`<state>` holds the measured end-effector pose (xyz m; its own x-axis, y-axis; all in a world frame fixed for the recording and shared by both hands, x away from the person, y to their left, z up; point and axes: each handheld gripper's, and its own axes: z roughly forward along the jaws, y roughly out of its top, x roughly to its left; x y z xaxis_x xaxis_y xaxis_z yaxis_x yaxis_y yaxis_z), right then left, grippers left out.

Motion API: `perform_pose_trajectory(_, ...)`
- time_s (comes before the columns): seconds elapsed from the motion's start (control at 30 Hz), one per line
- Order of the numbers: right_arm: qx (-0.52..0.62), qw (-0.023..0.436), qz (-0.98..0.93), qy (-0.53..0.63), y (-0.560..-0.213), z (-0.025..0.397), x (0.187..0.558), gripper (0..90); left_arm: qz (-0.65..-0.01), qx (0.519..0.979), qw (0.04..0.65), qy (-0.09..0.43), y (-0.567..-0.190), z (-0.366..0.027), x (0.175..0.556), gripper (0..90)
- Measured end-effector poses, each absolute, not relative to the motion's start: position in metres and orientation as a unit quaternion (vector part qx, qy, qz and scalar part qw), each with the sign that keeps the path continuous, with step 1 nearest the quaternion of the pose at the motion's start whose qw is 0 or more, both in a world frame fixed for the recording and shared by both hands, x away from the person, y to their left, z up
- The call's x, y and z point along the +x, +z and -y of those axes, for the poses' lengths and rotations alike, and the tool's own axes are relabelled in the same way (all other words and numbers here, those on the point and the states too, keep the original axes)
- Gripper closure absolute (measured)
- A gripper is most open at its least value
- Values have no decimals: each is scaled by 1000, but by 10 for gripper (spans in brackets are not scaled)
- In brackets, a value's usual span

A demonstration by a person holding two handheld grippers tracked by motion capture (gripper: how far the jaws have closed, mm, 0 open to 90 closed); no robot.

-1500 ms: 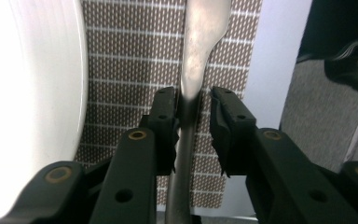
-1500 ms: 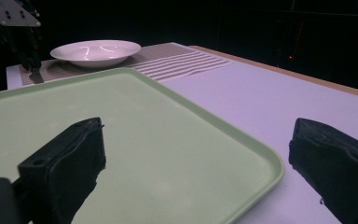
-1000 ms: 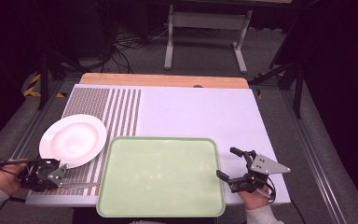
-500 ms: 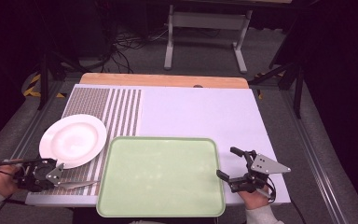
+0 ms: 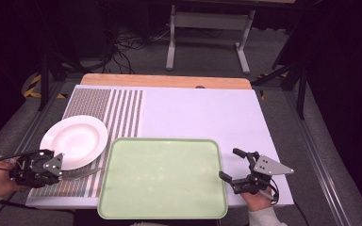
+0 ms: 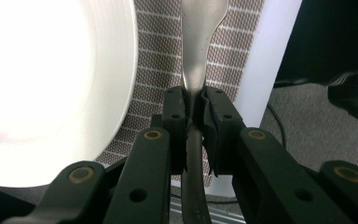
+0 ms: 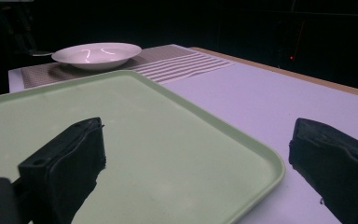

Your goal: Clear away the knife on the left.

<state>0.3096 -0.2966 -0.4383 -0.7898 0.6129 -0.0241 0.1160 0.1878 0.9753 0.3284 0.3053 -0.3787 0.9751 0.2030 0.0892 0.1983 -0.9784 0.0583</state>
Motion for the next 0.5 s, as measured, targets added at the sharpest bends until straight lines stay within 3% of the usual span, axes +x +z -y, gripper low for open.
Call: perform_pose_trajectory(0.5, 247, 210, -741, 588, -439, 297, 310, 40, -197, 976, 93, 19, -359, -283, 333, 800)
